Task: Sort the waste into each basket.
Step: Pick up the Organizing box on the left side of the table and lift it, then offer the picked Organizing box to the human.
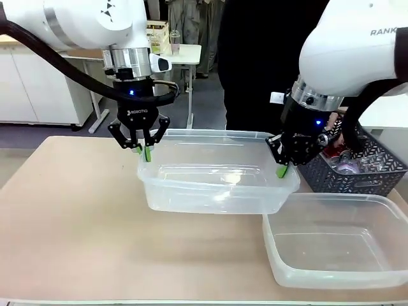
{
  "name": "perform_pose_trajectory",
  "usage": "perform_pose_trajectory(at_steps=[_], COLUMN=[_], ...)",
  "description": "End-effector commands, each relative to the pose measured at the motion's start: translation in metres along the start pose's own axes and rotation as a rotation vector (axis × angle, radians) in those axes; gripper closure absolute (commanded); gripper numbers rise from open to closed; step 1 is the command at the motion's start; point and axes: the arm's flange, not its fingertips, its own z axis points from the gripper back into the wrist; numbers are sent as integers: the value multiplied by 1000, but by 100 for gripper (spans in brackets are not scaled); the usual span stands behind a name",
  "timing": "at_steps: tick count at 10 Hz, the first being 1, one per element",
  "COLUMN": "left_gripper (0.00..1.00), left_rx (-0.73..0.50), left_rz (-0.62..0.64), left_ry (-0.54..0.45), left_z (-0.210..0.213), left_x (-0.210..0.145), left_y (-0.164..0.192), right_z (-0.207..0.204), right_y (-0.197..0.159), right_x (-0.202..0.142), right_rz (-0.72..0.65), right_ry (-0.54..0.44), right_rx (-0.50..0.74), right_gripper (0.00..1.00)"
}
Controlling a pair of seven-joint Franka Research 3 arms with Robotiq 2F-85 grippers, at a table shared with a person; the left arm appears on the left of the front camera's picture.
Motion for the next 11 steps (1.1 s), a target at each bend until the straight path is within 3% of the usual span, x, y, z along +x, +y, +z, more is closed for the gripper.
perform_pose_trajectory(at_steps=[1,11], left_gripper=[93,93], left_rx=[-9,-9], left_rz=[11,11], left_ry=[-17,-17], left_z=[1,1], left_x=[-2,-2], left_y=[2,2], right_z=[6,6], right_y=[6,6], right_x=[1,1], right_rz=[12,12], right_ry=[7,7], right_rx=[-6,-6], right_gripper=[95,95])
